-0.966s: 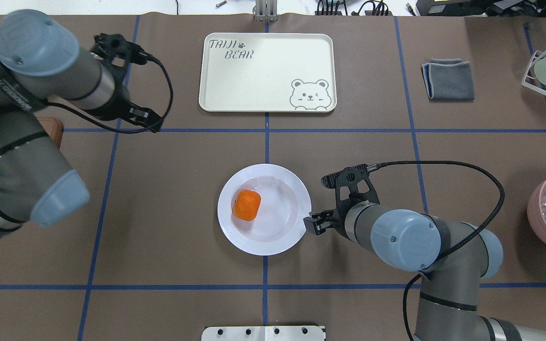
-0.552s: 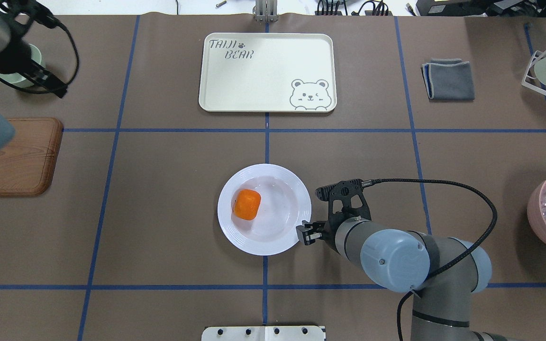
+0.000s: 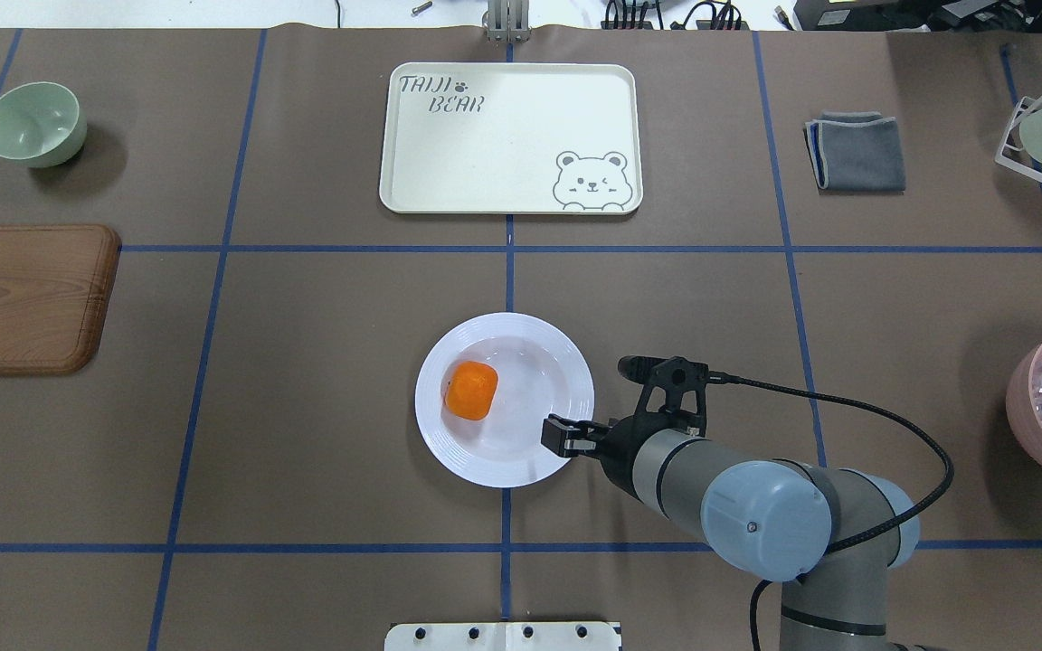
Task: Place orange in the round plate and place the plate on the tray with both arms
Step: 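Open the left gripper and withdraw it while the right gripper moves to the plate rim, then close the right gripper on the rim of the white plate nearest it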
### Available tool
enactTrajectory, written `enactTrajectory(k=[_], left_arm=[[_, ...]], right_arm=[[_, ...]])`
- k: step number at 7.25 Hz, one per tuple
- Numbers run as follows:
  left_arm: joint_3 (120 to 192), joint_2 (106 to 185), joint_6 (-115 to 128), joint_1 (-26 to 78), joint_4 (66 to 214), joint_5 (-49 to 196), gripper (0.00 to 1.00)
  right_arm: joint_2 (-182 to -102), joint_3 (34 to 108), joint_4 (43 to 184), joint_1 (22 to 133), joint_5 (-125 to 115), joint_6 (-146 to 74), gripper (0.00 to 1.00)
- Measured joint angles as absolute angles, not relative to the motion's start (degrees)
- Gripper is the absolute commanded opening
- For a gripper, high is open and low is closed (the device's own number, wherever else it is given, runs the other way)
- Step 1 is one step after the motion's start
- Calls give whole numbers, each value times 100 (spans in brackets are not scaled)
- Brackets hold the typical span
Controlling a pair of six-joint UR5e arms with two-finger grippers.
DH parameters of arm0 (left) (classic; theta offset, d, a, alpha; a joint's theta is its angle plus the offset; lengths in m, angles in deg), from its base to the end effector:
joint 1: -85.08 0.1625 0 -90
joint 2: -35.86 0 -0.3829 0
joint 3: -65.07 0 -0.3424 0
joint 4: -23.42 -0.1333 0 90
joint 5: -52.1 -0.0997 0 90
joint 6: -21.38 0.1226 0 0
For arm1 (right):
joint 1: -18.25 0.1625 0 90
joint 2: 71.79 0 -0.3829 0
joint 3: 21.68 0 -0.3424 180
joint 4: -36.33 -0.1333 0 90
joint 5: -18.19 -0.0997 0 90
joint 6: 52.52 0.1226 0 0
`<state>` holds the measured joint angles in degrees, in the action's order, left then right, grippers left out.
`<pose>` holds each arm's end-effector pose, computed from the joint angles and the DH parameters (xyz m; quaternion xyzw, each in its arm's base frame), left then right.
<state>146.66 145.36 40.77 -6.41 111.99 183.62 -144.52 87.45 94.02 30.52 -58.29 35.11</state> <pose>-0.0670 -0.5760 0.5313 0.1414 0.3331 0.1744 0.9158 -0.4899 -0.2723 0.2753 0.1678 -0.5434 0.1369 0.8110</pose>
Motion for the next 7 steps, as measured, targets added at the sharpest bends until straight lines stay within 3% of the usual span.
enactTrajectory(k=[3,6,7], left_arm=[[14050,13904,3764,-1617,11498,18985,99],[14466,13011,3600,-1664,11883,19194,99],[14637,12859,3562,-1663,11902,19190,99]], right_arm=[[-14514,8461,8759,3038,-5408,4654,84],[-14544,7885,7975,3036,-5103,5043,84],[-14528,7813,7819,3029,-5059,5280,77]])
